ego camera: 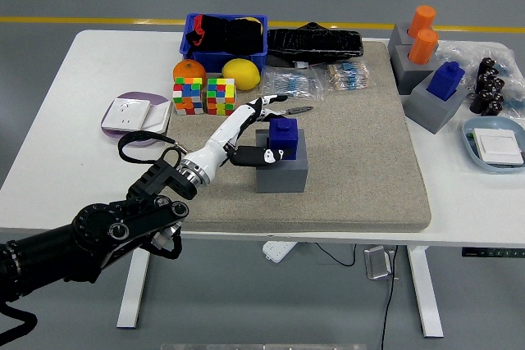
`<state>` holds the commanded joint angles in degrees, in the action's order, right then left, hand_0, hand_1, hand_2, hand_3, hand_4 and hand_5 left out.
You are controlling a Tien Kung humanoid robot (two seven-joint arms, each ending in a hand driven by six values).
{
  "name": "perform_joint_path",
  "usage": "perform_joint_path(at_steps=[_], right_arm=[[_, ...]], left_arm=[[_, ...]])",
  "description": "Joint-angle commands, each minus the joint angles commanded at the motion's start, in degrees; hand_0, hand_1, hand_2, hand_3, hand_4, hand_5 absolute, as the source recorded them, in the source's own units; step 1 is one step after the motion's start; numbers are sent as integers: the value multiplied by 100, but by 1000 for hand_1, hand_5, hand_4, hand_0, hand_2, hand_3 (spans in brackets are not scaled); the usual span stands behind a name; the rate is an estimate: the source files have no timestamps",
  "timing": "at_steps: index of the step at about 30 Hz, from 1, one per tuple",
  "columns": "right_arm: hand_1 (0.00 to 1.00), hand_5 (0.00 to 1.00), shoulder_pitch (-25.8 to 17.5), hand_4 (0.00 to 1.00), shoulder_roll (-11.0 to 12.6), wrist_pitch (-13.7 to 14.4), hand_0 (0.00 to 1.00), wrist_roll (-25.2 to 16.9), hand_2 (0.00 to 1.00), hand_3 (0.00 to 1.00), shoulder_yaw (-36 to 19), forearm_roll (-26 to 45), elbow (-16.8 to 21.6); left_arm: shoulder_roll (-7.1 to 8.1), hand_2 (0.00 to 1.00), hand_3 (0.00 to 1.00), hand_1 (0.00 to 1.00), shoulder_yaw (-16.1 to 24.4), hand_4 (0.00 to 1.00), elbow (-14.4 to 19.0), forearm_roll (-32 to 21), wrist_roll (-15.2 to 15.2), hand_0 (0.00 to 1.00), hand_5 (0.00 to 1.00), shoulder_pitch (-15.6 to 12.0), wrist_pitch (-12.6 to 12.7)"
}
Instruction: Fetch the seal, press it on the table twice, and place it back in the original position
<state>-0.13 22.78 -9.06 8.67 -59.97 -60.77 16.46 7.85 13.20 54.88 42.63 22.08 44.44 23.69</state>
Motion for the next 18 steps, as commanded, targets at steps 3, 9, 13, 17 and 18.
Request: perform_joint_path(at_steps=[3, 9, 13, 17, 18], right_arm=[[761, 361, -3, 753, 2, -1, 835, 1, 754, 695, 7, 1, -2], [762, 360, 2, 753, 9, 3, 835, 1, 754, 695, 4, -3, -4], [761, 358, 5, 754, 4, 3, 836, 0, 754, 694, -5, -5, -1], [761, 358, 6, 754, 2, 4, 836, 0, 754, 694, -9, -5, -2], [761, 359, 5, 754, 2, 4, 836, 0, 754, 693, -8, -4, -1]], left_arm=[[-18, 660, 876, 666, -8, 793, -26, 29, -36, 864, 2, 14, 25], [-28, 564, 864, 560, -30, 707, -62, 85, -81, 840, 2, 48, 66], [-34, 483, 854, 479, -35, 653, -70, 136, -112, 827, 2, 67, 97], [-43, 483, 854, 479, -40, 653, -71, 159, -125, 827, 2, 73, 126], [-44, 426, 846, 419, -43, 606, -67, 149, -118, 808, 2, 72, 129]])
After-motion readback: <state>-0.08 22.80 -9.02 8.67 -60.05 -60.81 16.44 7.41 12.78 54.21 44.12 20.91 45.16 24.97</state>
